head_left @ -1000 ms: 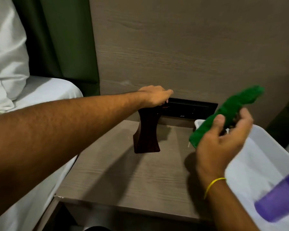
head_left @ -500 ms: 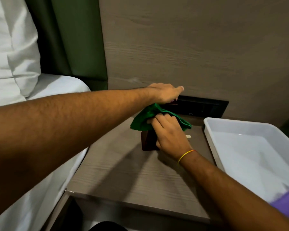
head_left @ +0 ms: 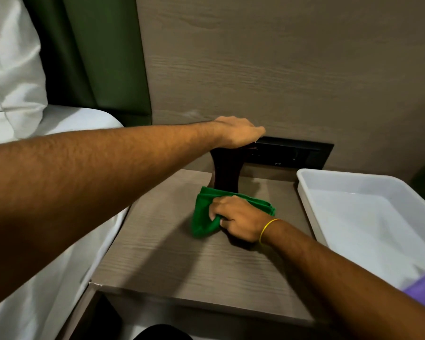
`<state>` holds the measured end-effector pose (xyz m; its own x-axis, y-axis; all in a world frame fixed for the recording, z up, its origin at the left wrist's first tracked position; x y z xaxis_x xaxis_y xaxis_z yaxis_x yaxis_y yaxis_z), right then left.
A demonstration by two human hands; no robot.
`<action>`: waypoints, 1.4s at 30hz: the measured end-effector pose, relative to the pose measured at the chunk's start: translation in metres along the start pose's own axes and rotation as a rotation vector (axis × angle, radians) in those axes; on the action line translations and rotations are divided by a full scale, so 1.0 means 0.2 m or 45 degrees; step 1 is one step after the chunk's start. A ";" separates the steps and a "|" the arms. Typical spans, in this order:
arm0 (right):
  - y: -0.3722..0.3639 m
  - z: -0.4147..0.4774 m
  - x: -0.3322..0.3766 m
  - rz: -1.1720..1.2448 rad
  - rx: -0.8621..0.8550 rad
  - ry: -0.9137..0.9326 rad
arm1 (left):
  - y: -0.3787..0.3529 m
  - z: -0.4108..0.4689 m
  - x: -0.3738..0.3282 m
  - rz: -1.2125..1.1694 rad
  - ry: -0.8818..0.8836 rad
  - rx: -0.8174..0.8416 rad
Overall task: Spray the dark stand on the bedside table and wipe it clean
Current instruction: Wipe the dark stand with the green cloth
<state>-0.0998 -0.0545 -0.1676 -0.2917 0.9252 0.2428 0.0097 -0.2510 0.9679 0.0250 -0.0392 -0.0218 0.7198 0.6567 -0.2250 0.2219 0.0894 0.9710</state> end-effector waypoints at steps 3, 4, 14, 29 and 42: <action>-0.04 0.00 -0.02 0.208 0.037 -0.114 | 0.00 0.01 0.00 -0.015 -0.004 -0.004; -0.04 0.01 -0.02 0.284 0.052 -0.163 | 0.01 0.01 0.00 -0.026 0.001 -0.003; 0.06 0.03 -0.12 1.502 -0.172 -0.885 | 0.00 0.02 0.00 -0.045 0.004 -0.050; 0.26 -0.11 0.17 1.240 -2.348 -0.775 | -0.01 0.06 0.00 -0.164 -0.004 -0.061; -0.10 0.10 0.04 0.500 -1.014 -1.308 | -0.01 0.02 -0.02 -0.221 -0.001 -0.038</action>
<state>-0.0841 -0.0357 -0.1840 0.4447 0.4599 0.7686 -0.7267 -0.3164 0.6098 0.0247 -0.0447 -0.0224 0.6730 0.6288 -0.3893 0.3231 0.2236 0.9196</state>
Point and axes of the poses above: each hand's wrist, its own z-axis towards the middle knuckle, its own y-axis out of the back of the hand, x = y × z, the point moved 2 cm from there along z, towards the middle knuckle, and after that the axes turned 3 degrees about y, right-handed, at the moved point
